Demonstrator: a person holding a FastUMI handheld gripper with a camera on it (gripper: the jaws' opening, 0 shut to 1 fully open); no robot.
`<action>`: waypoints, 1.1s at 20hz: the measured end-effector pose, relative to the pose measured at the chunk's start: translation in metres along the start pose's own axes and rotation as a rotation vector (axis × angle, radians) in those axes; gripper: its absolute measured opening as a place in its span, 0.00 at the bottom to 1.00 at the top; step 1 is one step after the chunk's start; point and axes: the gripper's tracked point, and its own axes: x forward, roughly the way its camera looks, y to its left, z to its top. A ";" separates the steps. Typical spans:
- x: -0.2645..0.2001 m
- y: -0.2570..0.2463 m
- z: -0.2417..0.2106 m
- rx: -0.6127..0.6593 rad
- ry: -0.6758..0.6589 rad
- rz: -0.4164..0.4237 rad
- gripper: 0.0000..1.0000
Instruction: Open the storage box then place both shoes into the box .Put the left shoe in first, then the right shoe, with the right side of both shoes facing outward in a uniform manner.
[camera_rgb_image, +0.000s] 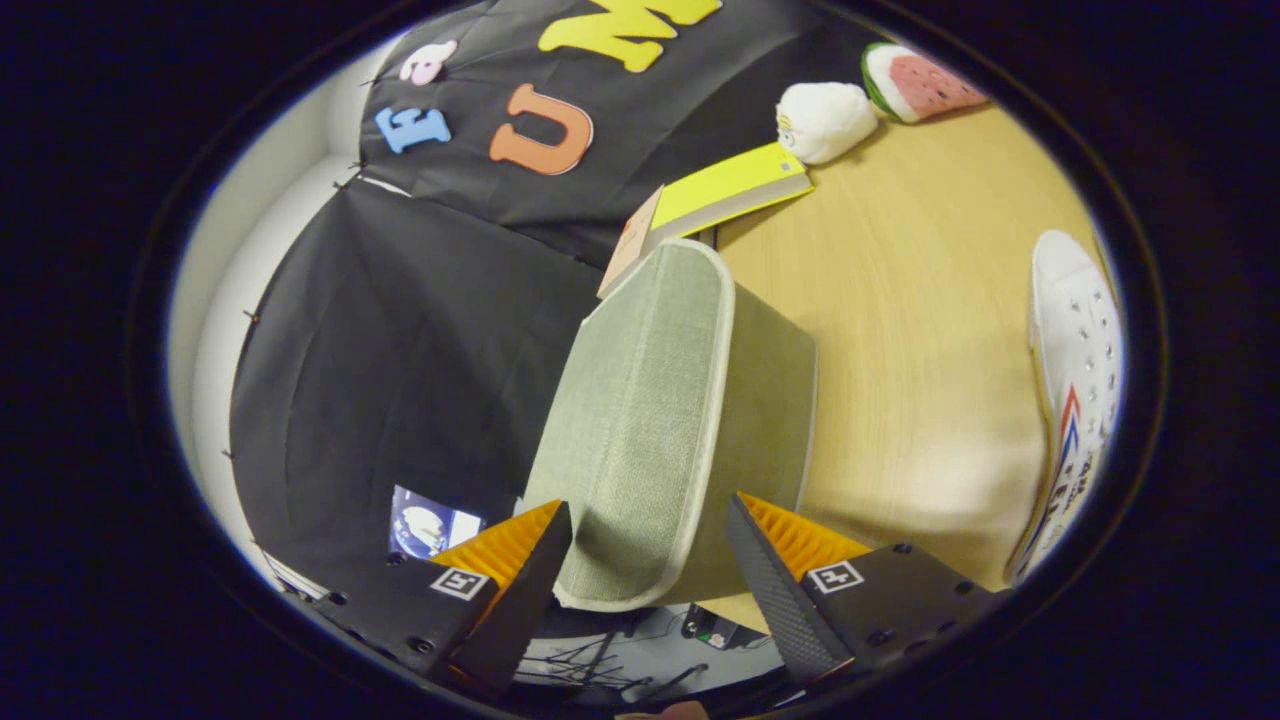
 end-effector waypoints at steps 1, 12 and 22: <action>0.002 0.000 0.000 0.027 0.017 0.020 1.00; -0.024 0.022 0.017 -0.033 0.012 0.003 0.38; -0.042 0.148 0.040 -0.235 -0.057 -0.026 0.05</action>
